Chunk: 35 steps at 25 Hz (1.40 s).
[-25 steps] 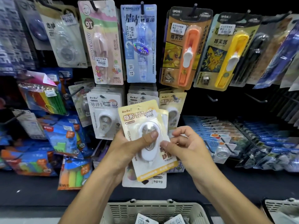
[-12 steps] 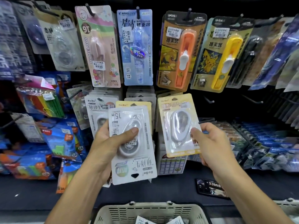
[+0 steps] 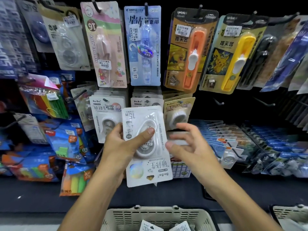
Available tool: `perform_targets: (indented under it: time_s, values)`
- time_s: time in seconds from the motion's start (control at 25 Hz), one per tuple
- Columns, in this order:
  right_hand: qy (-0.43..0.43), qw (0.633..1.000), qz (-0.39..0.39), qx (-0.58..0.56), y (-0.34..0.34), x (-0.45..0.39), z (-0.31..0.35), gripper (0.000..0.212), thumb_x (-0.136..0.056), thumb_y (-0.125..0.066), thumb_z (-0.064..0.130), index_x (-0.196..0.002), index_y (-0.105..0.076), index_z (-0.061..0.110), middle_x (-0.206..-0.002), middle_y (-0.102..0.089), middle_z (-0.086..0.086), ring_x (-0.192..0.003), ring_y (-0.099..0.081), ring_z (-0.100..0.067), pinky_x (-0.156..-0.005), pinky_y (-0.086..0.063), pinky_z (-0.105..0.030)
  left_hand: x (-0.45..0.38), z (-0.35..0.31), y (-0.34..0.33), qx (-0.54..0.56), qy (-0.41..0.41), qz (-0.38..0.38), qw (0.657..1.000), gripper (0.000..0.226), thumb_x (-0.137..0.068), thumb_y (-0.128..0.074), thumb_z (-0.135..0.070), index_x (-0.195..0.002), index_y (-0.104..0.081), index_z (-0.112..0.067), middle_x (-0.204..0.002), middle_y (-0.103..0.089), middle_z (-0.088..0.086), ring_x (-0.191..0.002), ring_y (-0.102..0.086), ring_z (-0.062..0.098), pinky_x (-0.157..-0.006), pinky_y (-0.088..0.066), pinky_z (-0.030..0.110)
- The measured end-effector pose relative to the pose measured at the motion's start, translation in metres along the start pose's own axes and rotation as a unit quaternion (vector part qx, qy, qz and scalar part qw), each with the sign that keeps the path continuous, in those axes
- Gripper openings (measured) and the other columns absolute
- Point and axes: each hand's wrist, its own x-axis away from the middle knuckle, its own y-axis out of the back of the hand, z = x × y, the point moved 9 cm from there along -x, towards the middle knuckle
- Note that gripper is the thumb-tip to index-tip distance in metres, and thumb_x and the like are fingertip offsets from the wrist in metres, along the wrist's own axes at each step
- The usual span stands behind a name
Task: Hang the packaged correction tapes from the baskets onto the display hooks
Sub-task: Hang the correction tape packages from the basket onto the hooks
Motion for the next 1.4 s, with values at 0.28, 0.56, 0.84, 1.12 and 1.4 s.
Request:
perform_targets:
  time_s: [0.28, 0.56, 0.84, 1.12, 1.4]
  values:
    - [-0.102, 0.985, 0.109, -0.085, -0.019, 0.002, -0.012, 0.017, -0.091, -0.074, 0.022, -0.102, -0.069, 0.010, -0.085, -0.077, -0.013, -0.057, -0.067, -0.021, -0.045, -0.054, -0.029, 0.006, 0.008, -0.010, 0.029, 0.050, 0.059, 0.997, 0.058, -0.062, -0.092, -0.023, -0.115, -0.070, -0.017, -0.110, -0.080, 0.009, -0.101, -0.076, 0.032, -0.089, -0.062, 0.052]
    - [-0.067, 0.966, -0.078, -0.238, 0.041, -0.008, -0.006, 0.011, -0.077, -0.071, 0.027, -0.079, -0.073, 0.016, -0.087, -0.078, -0.007, -0.069, -0.072, -0.018, -0.059, -0.059, -0.036, 0.007, 0.007, 0.002, 0.049, 0.113, 0.130, 0.984, 0.062, -0.062, -0.091, -0.003, -0.120, -0.074, -0.019, -0.113, -0.078, 0.015, -0.093, -0.078, 0.033, -0.067, -0.065, 0.041]
    - [0.036, 0.994, -0.043, -0.093, 0.077, -0.010, 0.026, 0.015, -0.066, -0.078, 0.031, -0.075, -0.079, 0.018, -0.071, -0.076, -0.008, -0.057, -0.070, -0.016, -0.049, -0.055, -0.024, 0.006, -0.013, 0.017, -0.256, 0.004, 0.115, 0.960, 0.054, -0.088, -0.077, -0.011, -0.113, -0.071, -0.058, -0.131, -0.063, -0.026, -0.126, -0.059, 0.009, -0.098, -0.053, 0.037]
    - [0.080, 0.989, -0.070, -0.100, 0.034, -0.013, 0.031, 0.017, -0.072, -0.081, 0.023, -0.083, -0.074, 0.010, -0.074, -0.075, -0.015, -0.061, -0.068, -0.020, -0.054, -0.055, -0.029, 0.035, 0.020, -0.043, -0.140, 0.082, 0.273, 0.948, 0.026, -0.078, -0.085, -0.029, -0.097, -0.083, -0.011, -0.099, -0.080, 0.015, -0.083, -0.078, 0.025, -0.071, -0.062, 0.030]
    - [-0.045, 0.973, 0.087, -0.207, -0.035, -0.002, -0.004, 0.052, -0.073, -0.080, 0.015, -0.123, -0.063, 0.012, -0.106, -0.078, -0.012, -0.087, -0.077, -0.026, -0.057, -0.058, -0.027, 0.011, -0.015, 0.017, -0.092, -0.010, -0.007, 0.996, 0.021, -0.059, -0.087, -0.032, -0.079, -0.084, -0.025, -0.081, -0.081, 0.006, -0.069, -0.079, 0.022, -0.054, -0.060, 0.029]
